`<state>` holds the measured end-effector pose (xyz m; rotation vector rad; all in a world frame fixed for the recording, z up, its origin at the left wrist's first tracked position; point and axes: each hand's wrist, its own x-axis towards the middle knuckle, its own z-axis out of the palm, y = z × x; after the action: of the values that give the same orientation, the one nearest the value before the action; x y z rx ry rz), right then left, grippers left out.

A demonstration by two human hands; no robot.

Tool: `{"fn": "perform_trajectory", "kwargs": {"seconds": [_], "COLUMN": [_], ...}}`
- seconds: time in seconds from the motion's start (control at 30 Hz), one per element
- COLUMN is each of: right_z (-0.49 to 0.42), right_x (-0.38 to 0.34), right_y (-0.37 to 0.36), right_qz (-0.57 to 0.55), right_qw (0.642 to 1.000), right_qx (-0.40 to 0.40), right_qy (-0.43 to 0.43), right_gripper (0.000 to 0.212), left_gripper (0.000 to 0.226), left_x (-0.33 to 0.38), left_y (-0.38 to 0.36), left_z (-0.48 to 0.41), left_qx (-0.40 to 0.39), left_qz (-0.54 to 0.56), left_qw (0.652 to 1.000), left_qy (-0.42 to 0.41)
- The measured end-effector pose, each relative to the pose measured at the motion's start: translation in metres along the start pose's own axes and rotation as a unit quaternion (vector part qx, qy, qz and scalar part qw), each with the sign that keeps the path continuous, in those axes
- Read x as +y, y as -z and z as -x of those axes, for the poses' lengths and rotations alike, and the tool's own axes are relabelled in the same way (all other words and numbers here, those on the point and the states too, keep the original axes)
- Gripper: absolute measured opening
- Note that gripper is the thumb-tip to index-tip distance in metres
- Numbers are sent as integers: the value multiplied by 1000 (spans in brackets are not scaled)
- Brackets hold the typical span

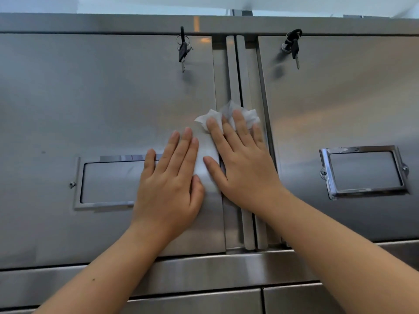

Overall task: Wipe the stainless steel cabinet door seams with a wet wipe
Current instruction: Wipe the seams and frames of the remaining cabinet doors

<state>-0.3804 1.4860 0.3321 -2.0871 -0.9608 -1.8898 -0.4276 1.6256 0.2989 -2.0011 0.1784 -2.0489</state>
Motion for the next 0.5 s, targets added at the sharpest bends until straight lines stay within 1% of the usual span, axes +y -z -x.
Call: {"fn": "perform_trajectory", "kwargs": {"seconds": [0.17, 0.3, 0.4, 0.5], "right_z": [31, 49, 39, 9], "right_x": [-8, -11, -7, -1], "right_y": [-3, -6, -2, 3], "right_qz": [-20, -3, 16, 30], "right_qw": [1000, 1000, 1000, 999], "right_qx": [-4, 7, -8, -14], "right_qy": [-3, 8, 10, -7], "right_gripper": [62, 59, 62, 62], "left_gripper": [57, 57, 57, 57], "left_x": [1, 1, 1, 1], "left_y": [1, 2, 3, 4], "left_z": [0, 0, 0, 0], "left_qx": [-3, -6, -10, -11], "left_qz": [3, 7, 12, 15], "left_qw": [1000, 1000, 1000, 1000], "left_qy": [0, 2, 2, 5]}}
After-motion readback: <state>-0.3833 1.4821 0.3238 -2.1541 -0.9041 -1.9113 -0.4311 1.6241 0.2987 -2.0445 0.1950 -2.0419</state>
